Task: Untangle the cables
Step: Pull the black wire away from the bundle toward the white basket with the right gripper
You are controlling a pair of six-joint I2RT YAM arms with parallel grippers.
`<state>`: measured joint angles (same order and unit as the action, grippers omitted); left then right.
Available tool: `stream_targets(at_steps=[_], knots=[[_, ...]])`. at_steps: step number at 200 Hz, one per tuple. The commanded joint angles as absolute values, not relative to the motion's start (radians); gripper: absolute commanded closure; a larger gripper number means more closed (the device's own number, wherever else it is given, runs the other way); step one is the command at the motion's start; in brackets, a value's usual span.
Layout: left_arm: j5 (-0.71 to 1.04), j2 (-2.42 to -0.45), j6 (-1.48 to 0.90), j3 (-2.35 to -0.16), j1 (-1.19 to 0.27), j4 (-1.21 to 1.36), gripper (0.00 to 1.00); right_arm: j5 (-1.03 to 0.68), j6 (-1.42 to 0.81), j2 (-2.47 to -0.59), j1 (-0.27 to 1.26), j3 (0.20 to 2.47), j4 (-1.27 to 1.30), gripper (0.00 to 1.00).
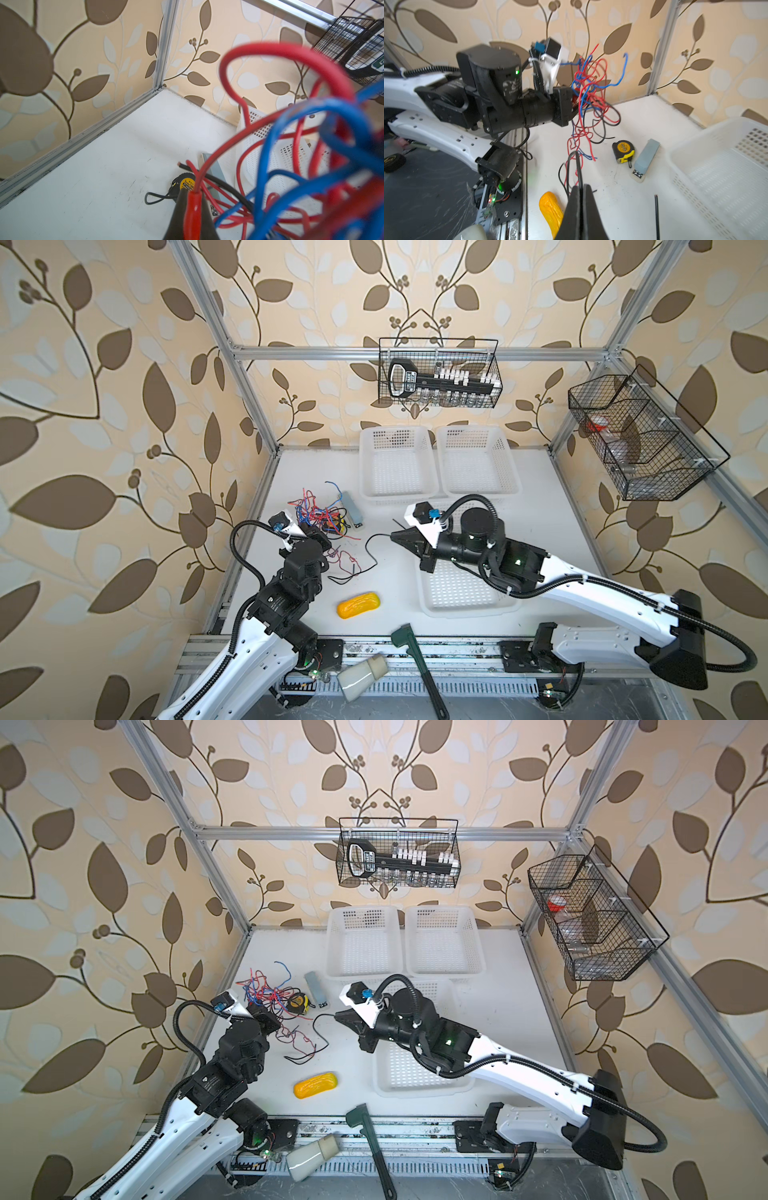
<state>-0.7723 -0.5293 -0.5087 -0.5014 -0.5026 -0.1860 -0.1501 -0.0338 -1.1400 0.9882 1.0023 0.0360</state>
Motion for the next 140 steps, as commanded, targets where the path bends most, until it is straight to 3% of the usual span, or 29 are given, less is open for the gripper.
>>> stream_targets(at_steps=[1,43,140], knots=[[-0.757,-0.539,-0.523,-0.526,-0.500,-0.161,1.00,0.003,-0.052,-1.034,0.955,0.991,0.015,1.00],[-0.732,-0.564,-0.533,-0.530,-0.500,-0.171,1.00,0.143,-0.076,-0.865,0.860,1.019,-0.016,1.00],[-0.665,-0.596,-0.535,-0.532,-0.500,-0.149,1.00,0.381,-0.061,-0.741,0.787,0.993,-0.108,1.00]])
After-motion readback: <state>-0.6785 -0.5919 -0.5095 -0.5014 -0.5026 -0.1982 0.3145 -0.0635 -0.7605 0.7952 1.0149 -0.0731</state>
